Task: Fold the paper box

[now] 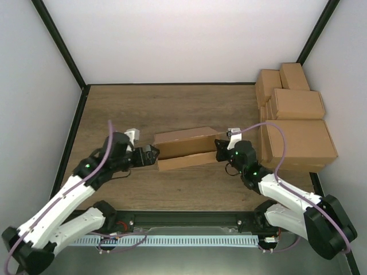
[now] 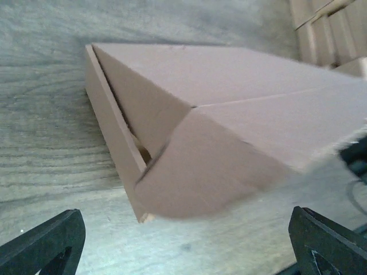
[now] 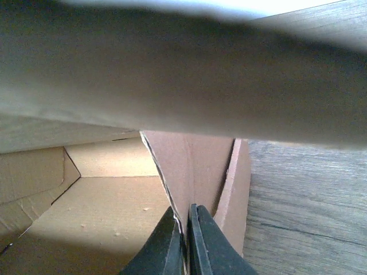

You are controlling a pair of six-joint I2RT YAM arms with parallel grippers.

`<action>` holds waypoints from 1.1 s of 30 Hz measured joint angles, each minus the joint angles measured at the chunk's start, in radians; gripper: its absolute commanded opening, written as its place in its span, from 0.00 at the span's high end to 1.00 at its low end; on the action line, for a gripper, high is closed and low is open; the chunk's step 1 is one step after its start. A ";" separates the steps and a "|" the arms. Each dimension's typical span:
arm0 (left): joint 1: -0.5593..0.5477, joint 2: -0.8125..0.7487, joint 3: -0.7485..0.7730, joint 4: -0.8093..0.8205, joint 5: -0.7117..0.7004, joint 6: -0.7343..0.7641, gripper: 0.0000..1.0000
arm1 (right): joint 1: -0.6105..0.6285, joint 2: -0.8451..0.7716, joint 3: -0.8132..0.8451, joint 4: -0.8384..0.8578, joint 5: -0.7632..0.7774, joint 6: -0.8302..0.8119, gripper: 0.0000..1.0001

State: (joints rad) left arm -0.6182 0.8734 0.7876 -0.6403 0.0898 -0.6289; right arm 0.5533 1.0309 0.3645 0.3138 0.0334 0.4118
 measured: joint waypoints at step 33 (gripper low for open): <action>0.208 0.095 0.049 0.101 0.310 -0.185 0.13 | 0.006 -0.035 -0.073 -0.066 -0.064 0.023 0.43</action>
State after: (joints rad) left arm -0.4099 0.9680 0.8368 -0.5396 0.3996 -0.8135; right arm 0.5598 0.9958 0.2913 0.2478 -0.0307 0.4351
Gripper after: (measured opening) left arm 0.898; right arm 0.353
